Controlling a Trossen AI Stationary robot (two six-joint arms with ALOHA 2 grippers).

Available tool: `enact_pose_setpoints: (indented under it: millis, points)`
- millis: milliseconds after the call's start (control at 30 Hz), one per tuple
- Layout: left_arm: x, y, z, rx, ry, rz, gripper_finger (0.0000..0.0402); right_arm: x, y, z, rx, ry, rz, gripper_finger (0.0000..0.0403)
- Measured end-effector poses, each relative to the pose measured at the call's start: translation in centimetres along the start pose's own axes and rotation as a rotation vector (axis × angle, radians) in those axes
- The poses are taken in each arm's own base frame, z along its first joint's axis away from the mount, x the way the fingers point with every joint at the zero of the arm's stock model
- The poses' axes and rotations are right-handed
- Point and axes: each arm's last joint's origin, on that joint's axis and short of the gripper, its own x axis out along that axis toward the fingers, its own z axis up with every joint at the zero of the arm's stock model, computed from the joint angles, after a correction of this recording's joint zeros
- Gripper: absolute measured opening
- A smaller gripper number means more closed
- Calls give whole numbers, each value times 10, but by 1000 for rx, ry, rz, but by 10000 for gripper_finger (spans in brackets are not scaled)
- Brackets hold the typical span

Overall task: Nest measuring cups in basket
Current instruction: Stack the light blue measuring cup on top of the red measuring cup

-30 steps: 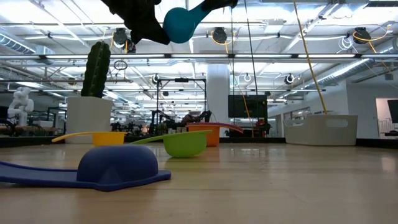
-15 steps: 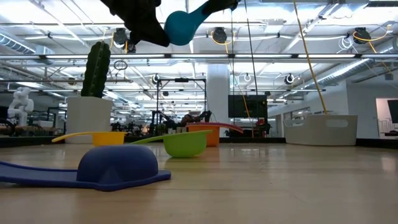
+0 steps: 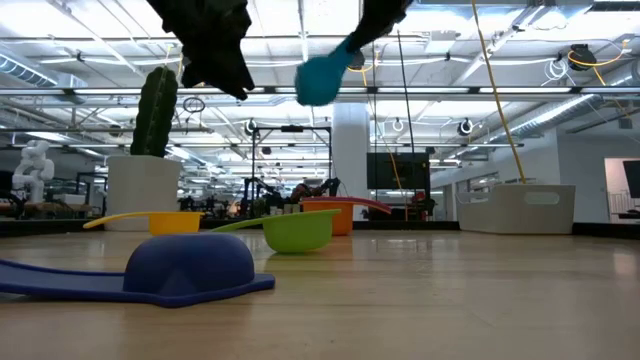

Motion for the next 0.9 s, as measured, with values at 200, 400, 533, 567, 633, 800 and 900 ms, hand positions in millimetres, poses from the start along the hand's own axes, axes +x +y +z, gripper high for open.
enact_pose_setpoints:
  millis: [200,400,533,567,633,800,900]
  points:
    - [0,-5,-2,-109,9,-20,138,2,-27,-14,-43,37,32,0]
    - [-1,-12,-4,-205,10,-43,138,12,-51,-41,-8,30,106,0]
    - [-2,-19,-5,-270,7,-59,138,21,-60,-74,0,15,74,0]
    - [-2,-21,-6,-284,5,-65,138,23,-61,-84,10,1,71,0]
    - [-2,-25,-6,-302,-5,-71,138,24,-65,-96,21,-80,62,0]
    - [-3,-32,-5,-327,-59,-72,138,32,-63,-122,-56,-289,-29,0]
    - [-3,-34,-3,-340,-83,-74,138,45,-55,-139,-160,-356,-87,0]
